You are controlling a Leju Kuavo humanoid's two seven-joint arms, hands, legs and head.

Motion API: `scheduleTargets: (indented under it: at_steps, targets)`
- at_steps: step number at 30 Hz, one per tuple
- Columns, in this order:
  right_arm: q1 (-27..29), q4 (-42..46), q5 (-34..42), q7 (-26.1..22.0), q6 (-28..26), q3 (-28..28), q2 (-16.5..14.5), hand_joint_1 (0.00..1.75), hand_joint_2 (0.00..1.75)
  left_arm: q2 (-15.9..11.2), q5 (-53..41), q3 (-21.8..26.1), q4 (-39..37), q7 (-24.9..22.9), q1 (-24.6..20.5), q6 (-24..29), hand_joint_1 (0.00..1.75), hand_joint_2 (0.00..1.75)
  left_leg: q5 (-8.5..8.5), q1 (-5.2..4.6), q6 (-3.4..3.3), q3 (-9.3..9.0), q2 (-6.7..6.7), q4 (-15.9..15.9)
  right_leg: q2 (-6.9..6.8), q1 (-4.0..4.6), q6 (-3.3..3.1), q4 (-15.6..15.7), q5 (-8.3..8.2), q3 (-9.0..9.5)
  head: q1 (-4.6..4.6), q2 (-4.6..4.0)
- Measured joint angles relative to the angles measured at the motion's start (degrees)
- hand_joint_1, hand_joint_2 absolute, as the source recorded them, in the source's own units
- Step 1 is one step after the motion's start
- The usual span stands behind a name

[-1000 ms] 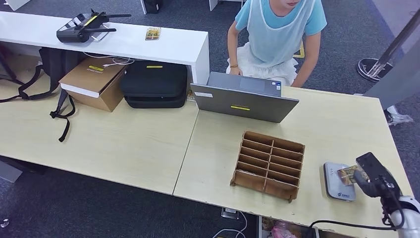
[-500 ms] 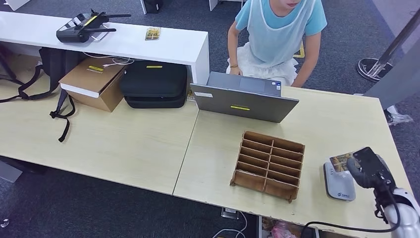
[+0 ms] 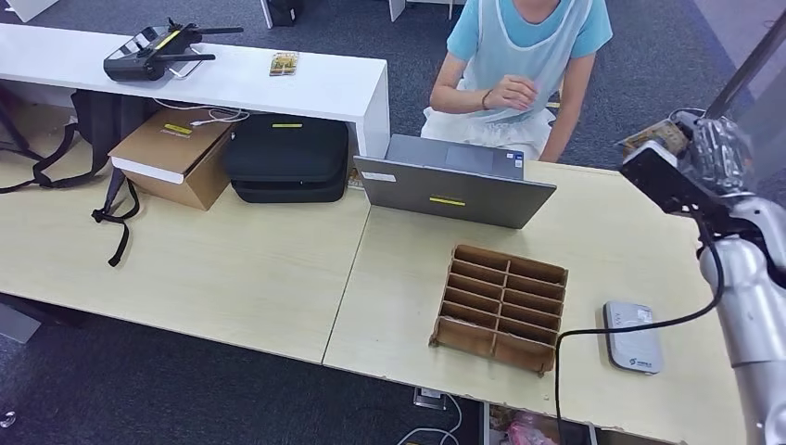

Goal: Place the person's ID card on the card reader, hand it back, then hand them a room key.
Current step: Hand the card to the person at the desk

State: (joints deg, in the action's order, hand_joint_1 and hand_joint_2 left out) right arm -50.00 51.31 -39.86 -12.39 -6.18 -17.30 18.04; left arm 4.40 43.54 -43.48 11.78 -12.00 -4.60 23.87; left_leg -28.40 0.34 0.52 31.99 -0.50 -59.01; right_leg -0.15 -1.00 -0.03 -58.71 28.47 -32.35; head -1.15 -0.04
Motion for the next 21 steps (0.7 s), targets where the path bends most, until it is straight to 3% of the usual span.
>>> scheduleTargets:
  at_steps: [10, 17, 19, 21]
  targets:
    - [-13.51, -12.16, -18.77, 4.66, -9.19, -17.23, -9.23, 1.75, 1.75, 0.15, -0.97, -0.91, 0.0, 0.0, -0.99, 0.0, 0.0, 1.75, 0.04, 0.12, 0.07, 0.04, -0.05, 0.0, -0.04, 0.1, -0.02, -0.01, -0.01, -0.01, 0.0, 0.0]
    - [-16.5, -19.01, -22.26, 6.08, -10.68, -22.62, -13.36, 1.75, 1.75, 0.48, -1.38, -1.33, 0.0, 0.0, -1.73, 0.0, 0.0, 1.75, 0.04, 0.12, 0.07, 0.04, -0.05, -0.01, -0.04, 0.1, -0.02, -0.01, -0.05, -0.01, 0.02, 0.0]
    - [-16.88, -20.33, -22.26, 5.89, -10.98, -23.19, -14.15, 1.53, 1.75, 0.5, -1.32, -1.33, 0.0, 0.0, -1.75, 0.0, 0.0, 1.75, 0.04, 0.12, 0.07, 0.04, -0.05, -0.02, -0.04, 0.1, -0.01, 0.0, -0.06, -0.01, 0.02, 0.0]
    - [-17.19, -21.34, -22.05, 5.72, -11.16, -23.59, -14.8, 0.65, 1.75, 0.5, -1.24, -1.33, 0.0, 0.0, -1.74, 0.0, 0.0, 1.75, 0.04, 0.12, 0.07, 0.03, -0.04, -0.02, -0.03, 0.1, -0.01, 0.0, -0.06, -0.01, 0.01, 0.0]
